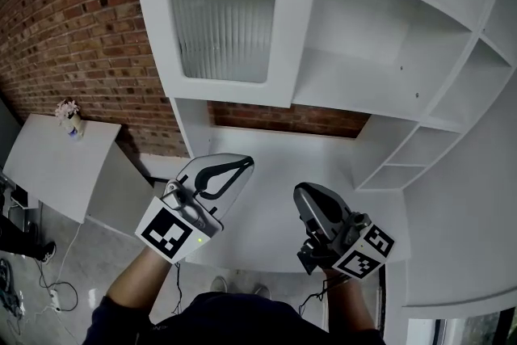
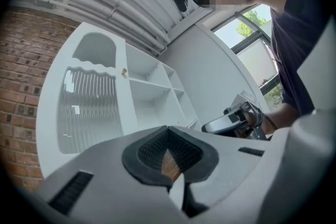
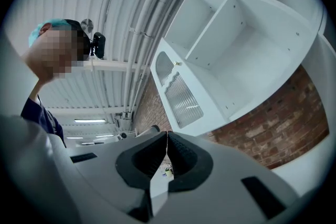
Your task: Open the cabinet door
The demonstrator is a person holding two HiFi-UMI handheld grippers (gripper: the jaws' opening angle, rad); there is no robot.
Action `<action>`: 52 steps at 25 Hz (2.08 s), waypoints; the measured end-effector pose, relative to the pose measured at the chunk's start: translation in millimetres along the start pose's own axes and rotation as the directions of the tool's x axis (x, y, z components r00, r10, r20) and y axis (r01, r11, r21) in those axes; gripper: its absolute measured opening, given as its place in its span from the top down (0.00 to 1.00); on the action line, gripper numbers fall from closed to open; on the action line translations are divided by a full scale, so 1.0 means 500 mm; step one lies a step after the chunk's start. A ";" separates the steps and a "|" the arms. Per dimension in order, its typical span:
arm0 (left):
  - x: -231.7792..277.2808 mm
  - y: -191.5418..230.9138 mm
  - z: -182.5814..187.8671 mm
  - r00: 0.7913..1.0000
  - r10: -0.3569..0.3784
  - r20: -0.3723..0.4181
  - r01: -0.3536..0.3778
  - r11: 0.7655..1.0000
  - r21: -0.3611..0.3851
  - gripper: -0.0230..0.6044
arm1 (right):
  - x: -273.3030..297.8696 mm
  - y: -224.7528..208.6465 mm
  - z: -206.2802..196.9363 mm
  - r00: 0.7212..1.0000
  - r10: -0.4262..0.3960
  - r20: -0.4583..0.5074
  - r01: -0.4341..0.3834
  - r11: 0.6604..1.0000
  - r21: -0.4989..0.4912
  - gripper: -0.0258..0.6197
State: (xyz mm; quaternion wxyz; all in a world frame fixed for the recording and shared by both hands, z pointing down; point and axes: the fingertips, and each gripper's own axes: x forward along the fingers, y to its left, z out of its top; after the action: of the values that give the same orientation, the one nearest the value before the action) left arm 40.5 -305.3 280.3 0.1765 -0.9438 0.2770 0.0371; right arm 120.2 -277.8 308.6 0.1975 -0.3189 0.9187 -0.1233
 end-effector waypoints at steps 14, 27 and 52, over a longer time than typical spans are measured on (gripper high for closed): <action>0.106 0.182 0.157 0.994 0.036 0.099 -0.056 0.978 0.199 0.95 | 0.065 -0.031 0.106 0.996 -0.001 0.089 0.009 0.996 -0.089 0.92; 0.210 0.249 0.265 0.991 0.079 0.113 -0.118 0.908 0.403 0.93 | 0.068 -0.043 0.184 0.992 0.021 0.124 -0.002 0.989 -0.147 0.92; 0.351 0.315 0.369 0.978 0.195 0.077 -0.194 0.698 0.689 0.77 | 0.022 -0.079 0.204 0.988 0.023 0.154 -0.006 0.993 -0.114 0.92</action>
State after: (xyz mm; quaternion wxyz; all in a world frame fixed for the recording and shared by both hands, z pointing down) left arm 109.1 -453.1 28.9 0.5112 -0.7746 0.3689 -0.0518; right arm 178.5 -325.2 228.3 0.2509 -0.3316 0.9083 -0.0442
